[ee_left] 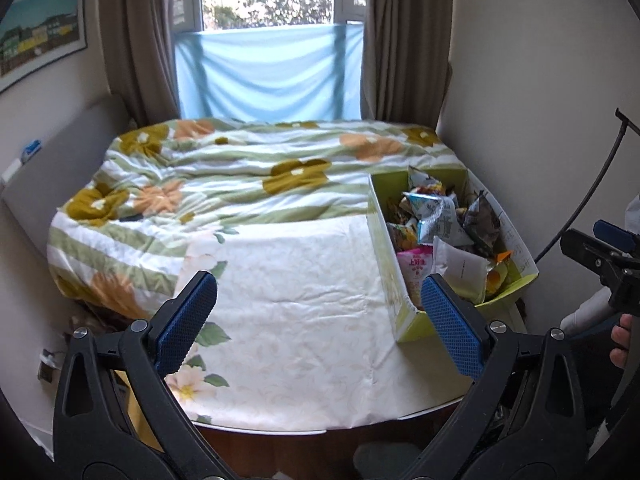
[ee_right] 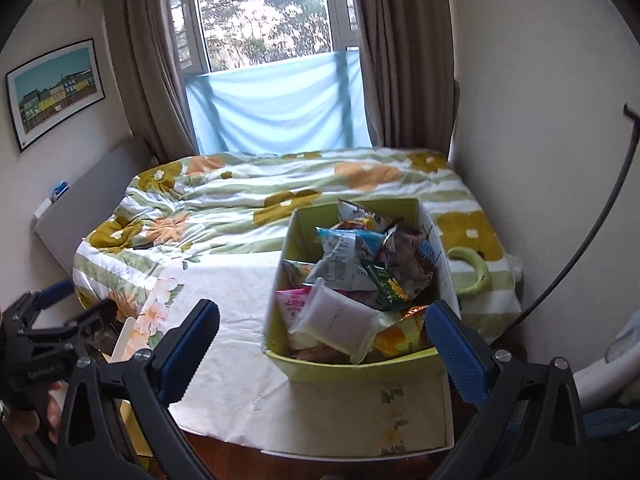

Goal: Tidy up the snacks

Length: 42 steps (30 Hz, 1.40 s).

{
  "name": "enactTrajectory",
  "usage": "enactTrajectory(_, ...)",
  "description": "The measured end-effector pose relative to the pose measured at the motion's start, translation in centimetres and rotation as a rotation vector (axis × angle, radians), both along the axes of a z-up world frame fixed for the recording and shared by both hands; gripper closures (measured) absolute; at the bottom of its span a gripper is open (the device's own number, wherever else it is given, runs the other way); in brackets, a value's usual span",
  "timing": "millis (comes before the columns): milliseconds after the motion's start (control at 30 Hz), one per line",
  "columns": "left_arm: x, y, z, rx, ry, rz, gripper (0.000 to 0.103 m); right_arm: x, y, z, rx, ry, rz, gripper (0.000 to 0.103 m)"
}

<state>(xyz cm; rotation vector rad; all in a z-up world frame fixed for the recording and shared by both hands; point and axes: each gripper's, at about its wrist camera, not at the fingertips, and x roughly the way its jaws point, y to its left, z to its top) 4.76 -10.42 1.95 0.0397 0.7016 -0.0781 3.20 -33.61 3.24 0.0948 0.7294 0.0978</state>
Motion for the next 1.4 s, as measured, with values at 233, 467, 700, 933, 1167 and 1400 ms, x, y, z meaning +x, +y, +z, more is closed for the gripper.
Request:
enactTrajectory(233,-5.5,1.7,3.7,0.001,-0.137,-0.005,0.001,-5.0,2.5,2.5,-0.057,-0.1,-0.044,0.0)
enactTrajectory(467,-7.5,2.1,4.0,-0.016,-0.159,0.001,0.001,-6.6,3.2,2.9,-0.061,-0.116,-0.053,0.0)
enactTrajectory(700,-7.8,1.5,3.9,-0.006,-0.161,-0.002,0.001,-7.1,3.2,2.9,-0.061,-0.121,-0.058,0.0)
enactTrajectory(933,-7.7,1.3,3.8,-0.019,-0.153,-0.004,0.001,-6.9,2.7,2.8,-0.055,-0.122,-0.062,0.0)
enactTrajectory(1167,-7.4,1.2,3.7,-0.017,-0.149,-0.005,0.001,-6.7,2.5,2.8,-0.057,-0.12,-0.062,0.0)
enactTrajectory(1400,-7.0,1.2,3.4,-0.017,-0.136,-0.009,0.001,-6.3,2.4,2.6,-0.062,-0.111,-0.063,0.0)
